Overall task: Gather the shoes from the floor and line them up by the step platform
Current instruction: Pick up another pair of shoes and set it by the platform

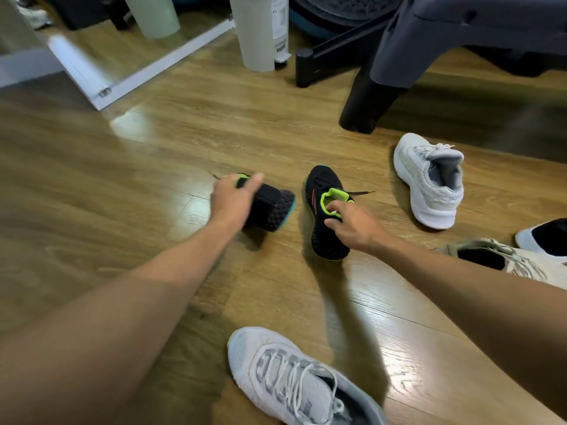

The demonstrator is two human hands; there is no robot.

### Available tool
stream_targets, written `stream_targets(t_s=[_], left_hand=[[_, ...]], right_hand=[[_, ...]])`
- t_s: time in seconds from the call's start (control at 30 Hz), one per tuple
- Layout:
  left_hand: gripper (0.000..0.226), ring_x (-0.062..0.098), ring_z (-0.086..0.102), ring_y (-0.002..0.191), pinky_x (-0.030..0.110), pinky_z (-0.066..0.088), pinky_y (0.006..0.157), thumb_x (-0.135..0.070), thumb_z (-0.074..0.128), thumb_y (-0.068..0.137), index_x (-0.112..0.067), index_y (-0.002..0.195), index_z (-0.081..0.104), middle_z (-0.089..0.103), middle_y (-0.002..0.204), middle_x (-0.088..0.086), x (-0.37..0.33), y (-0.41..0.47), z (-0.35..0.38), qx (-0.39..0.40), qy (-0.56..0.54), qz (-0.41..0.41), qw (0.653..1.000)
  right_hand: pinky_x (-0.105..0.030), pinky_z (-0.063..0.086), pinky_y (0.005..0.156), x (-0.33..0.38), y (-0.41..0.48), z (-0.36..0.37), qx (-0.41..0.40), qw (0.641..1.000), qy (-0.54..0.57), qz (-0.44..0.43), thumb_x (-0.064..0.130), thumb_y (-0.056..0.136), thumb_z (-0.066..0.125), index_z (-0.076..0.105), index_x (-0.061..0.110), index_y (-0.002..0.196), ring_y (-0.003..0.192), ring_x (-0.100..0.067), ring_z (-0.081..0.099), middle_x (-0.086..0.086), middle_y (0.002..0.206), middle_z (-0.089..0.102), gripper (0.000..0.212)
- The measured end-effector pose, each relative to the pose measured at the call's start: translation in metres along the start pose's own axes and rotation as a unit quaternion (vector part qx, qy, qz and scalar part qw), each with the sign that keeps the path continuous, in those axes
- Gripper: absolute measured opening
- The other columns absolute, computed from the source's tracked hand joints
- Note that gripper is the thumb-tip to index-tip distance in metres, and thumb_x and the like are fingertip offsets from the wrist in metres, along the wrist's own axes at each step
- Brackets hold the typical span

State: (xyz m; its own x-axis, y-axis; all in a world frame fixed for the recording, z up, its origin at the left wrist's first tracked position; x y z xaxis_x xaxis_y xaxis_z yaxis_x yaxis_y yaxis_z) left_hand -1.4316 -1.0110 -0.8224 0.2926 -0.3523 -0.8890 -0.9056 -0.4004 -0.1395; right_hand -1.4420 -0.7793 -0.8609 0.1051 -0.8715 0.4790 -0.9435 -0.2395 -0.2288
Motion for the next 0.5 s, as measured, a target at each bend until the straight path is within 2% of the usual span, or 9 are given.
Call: stream_targets(t_s=[0.07,0.13,0.2,0.27,0.37,0.43,0.5], left_hand=[[0.033,0.019,0.059,0.079,0.030,0.046,0.067,-0.046,0.067,0.081,-0.014,0.089,0.063,0.062,0.084,-0.001,-0.006,-0.016,0.026,0.114,0.173,0.093,0.974],[0.034,0.024,0.059,0.093,0.037,0.050,0.080,-0.048,0.067,0.081,-0.019,0.097,0.059,0.059,0.098,0.002,-0.004,-0.032,0.051,0.201,0.331,0.169,0.906],[0.035,0.030,0.057,0.103,0.044,0.050,0.086,-0.048,0.063,0.085,-0.022,0.107,0.055,0.056,0.112,0.008,0.001,-0.044,0.069,0.249,0.441,0.213,0.836],[0.037,0.033,0.057,0.100,0.043,0.048,0.080,-0.046,0.061,0.087,-0.023,0.115,0.054,0.053,0.110,0.011,0.004,-0.049,0.082,0.261,0.495,0.256,0.789],[0.036,0.033,0.058,0.094,0.041,0.047,0.075,-0.044,0.058,0.090,-0.023,0.119,0.053,0.053,0.103,0.011,0.001,-0.050,0.093,0.264,0.512,0.285,0.766],[0.035,0.033,0.057,0.094,0.039,0.045,0.073,-0.044,0.057,0.091,-0.023,0.119,0.053,0.052,0.100,0.009,-0.003,-0.045,0.097,0.263,0.504,0.282,0.773],[0.034,0.033,0.058,0.092,0.038,0.044,0.071,-0.045,0.057,0.090,-0.023,0.116,0.053,0.052,0.097,0.008,-0.008,-0.039,0.099,0.257,0.485,0.283,0.787]], right_hand=[[-0.034,0.045,0.086,0.002,0.004,-0.003,-0.016,1.000,0.005,0.005,0.029,0.094,0.056,0.056,0.016,0.126,0.112,-0.030,0.056,-0.012,0.119,0.064,0.035],[-0.033,0.044,0.086,0.003,0.007,-0.006,-0.024,1.000,0.013,0.010,0.030,0.093,0.057,0.059,0.014,0.123,0.113,-0.030,0.057,-0.011,0.119,0.064,0.034],[-0.032,0.044,0.084,0.004,0.010,-0.007,-0.022,0.999,0.022,0.013,0.030,0.092,0.058,0.061,0.014,0.120,0.110,-0.029,0.058,-0.011,0.117,0.065,0.032],[-0.031,0.043,0.078,0.006,0.014,-0.012,-0.030,0.999,0.027,0.017,0.030,0.092,0.059,0.063,0.014,0.115,0.101,-0.027,0.059,-0.012,0.112,0.066,0.028],[-0.034,0.049,0.076,0.011,0.018,-0.026,-0.051,0.998,0.001,0.020,0.033,0.091,0.059,0.067,0.017,0.108,0.090,-0.025,0.058,-0.009,0.103,0.067,0.025],[-0.044,0.054,0.076,0.011,0.022,-0.040,-0.054,0.998,0.007,0.043,0.035,0.091,0.059,0.067,0.020,0.110,0.090,-0.026,0.061,-0.008,0.101,0.065,0.026],[-0.046,0.058,0.068,0.007,0.029,-0.056,-0.047,0.995,0.055,0.075,0.036,0.092,0.059,0.066,0.019,0.109,0.086,-0.028,0.063,-0.009,0.100,0.063,0.025]])
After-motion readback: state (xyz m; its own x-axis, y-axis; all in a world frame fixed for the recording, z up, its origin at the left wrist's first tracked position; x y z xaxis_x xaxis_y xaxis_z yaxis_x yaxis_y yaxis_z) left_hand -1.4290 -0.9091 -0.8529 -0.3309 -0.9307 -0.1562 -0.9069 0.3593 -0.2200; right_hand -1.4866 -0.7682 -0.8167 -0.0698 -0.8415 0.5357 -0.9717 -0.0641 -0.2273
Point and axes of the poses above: each hand's wrist, its own y-axis towards the middle knuckle, its own z-axis out of the palm, x = y × z, the point moved 3 cm from there along y, towards the middle knuckle
